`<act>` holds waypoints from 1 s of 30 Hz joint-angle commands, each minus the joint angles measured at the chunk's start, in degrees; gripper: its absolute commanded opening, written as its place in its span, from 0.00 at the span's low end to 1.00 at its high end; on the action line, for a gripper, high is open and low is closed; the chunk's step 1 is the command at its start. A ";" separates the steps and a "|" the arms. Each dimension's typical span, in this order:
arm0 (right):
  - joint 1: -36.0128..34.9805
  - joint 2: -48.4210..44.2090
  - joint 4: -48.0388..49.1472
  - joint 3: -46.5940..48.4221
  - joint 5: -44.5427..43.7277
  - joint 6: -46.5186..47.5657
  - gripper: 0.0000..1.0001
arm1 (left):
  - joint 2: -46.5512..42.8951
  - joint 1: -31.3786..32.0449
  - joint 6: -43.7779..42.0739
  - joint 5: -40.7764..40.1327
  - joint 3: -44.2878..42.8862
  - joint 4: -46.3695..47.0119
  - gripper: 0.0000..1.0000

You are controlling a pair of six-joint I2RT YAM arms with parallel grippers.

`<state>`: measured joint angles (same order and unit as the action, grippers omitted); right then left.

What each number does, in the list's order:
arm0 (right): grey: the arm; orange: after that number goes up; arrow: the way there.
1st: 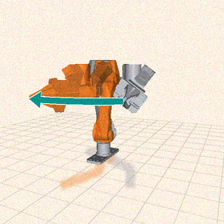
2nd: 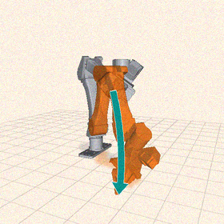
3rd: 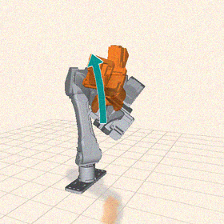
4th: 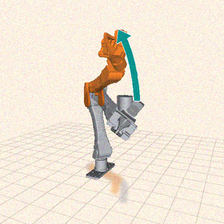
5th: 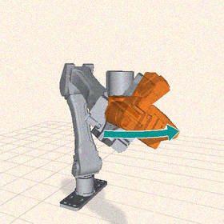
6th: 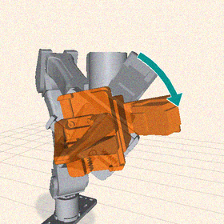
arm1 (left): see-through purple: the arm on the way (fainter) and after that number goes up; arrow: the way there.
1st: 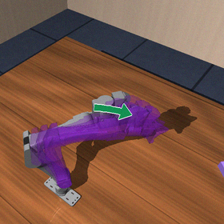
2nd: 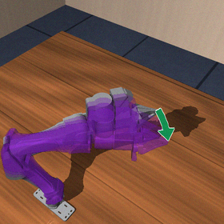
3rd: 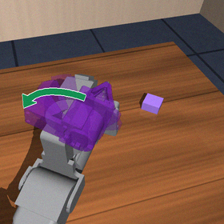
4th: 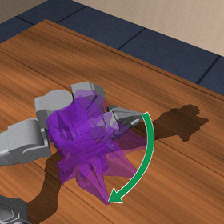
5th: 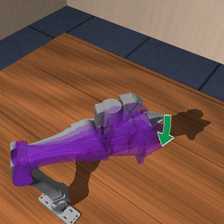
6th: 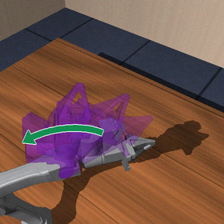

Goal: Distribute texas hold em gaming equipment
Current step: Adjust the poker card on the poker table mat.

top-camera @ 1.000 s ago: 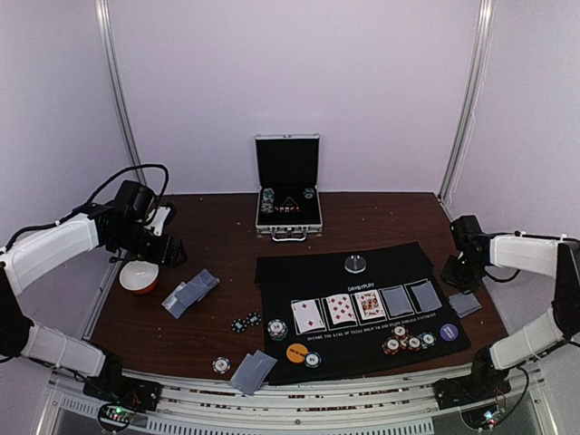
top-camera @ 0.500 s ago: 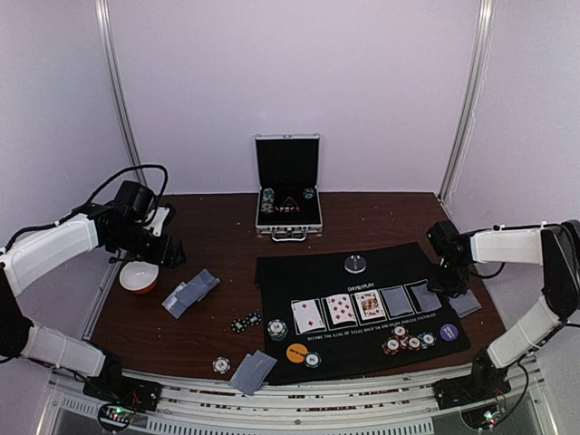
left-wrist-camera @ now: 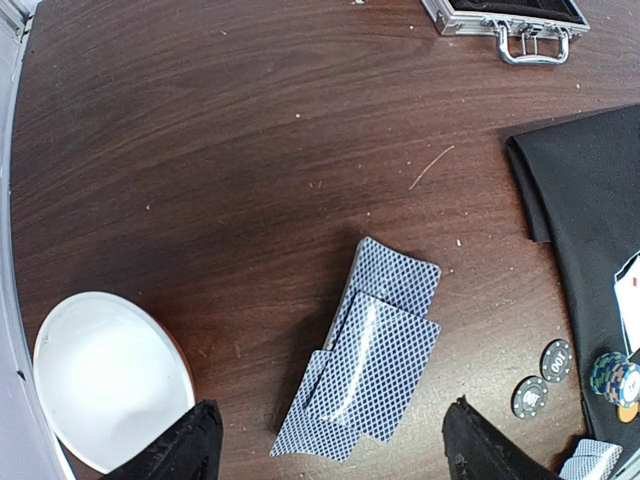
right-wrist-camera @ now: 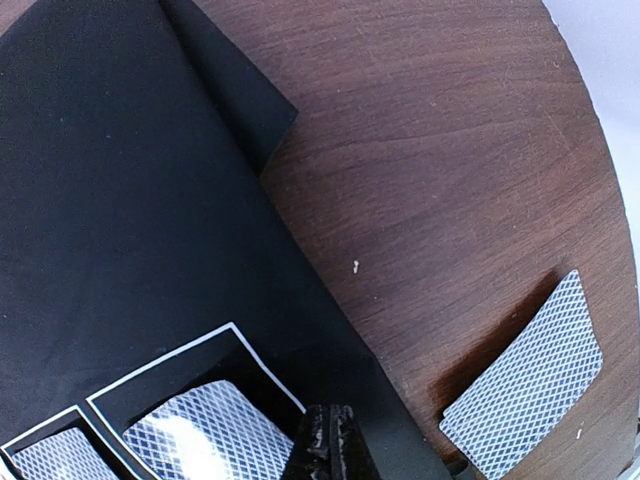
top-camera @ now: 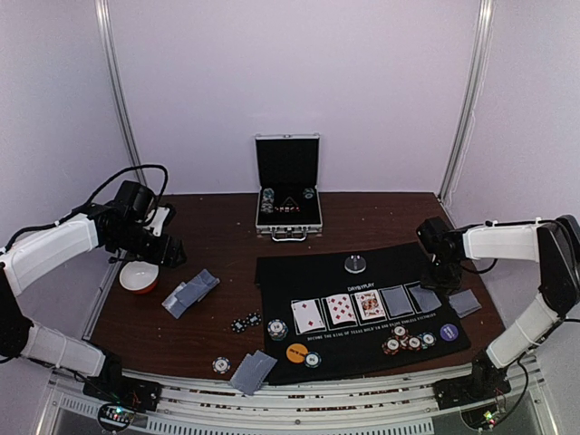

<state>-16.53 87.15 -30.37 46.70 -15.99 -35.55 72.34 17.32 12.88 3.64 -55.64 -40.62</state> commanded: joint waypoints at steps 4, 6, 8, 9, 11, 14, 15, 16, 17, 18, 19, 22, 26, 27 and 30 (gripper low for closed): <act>-0.19 -2.36 -1.57 1.00 -0.37 -1.40 0.00 | 0.02 0.26 -0.97 0.43 -0.10 1.10 0.79; 0.40 -3.44 -2.05 2.07 -1.97 -0.99 0.00 | -0.05 0.24 -1.08 0.34 -0.01 1.39 0.79; 1.38 -4.68 -2.42 3.08 -3.24 -0.10 0.00 | -0.09 0.21 -1.25 0.22 -0.14 1.51 0.79; 1.68 -5.12 -3.08 3.40 -3.33 0.22 0.00 | -0.09 0.19 -1.36 0.18 -0.21 1.51 0.79; 1.85 -5.73 -4.28 3.25 -2.70 0.24 0.00 | -0.12 0.14 -1.42 0.07 -0.09 1.55 0.79; 1.86 -6.72 -4.42 -0.04 -1.15 -0.51 0.00 | -0.25 0.25 -1.37 -0.04 0.10 1.93 0.79; 1.92 -7.00 -4.20 -1.27 -0.78 -0.88 0.00 | -0.21 0.20 -1.37 -0.04 0.11 2.02 0.80; 1.94 -7.28 -4.05 -2.27 -0.18 -1.14 0.00 | -0.13 0.18 -1.33 0.04 0.10 2.11 0.80; 1.94 -7.39 -3.89 -3.43 0.61 -1.49 0.00 | -0.02 0.16 -1.51 0.09 -0.07 2.17 0.80; 1.89 -7.43 -3.71 -4.18 1.44 -1.72 0.00 | 0.12 0.22 -1.68 0.13 -0.22 2.13 0.80; 1.92 -7.52 -3.40 -4.84 1.92 -1.97 0.00 | 0.27 0.19 -1.79 0.16 -0.32 2.13 0.80; 1.86 -7.49 -2.33 -6.45 2.86 -2.39 0.00 | 0.15 0.25 -2.15 0.07 -0.45 2.13 0.79; 1.71 -6.77 -0.82 -7.60 5.03 -2.51 0.00 | 0.25 0.22 -2.39 -0.21 -0.15 2.17 0.80; 1.56 -6.62 -0.61 -7.74 5.43 -2.67 0.00 | 0.26 0.24 -2.42 -0.16 -0.08 2.13 0.80; 0.92 -6.64 -0.69 -7.45 5.75 -3.08 0.00 | 0.20 0.20 -2.43 -0.10 -0.12 2.13 0.80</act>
<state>-14.85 80.38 -31.29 39.62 -11.66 -37.58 72.34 17.32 11.40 3.64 -55.64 -40.38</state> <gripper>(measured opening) 0.014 0.796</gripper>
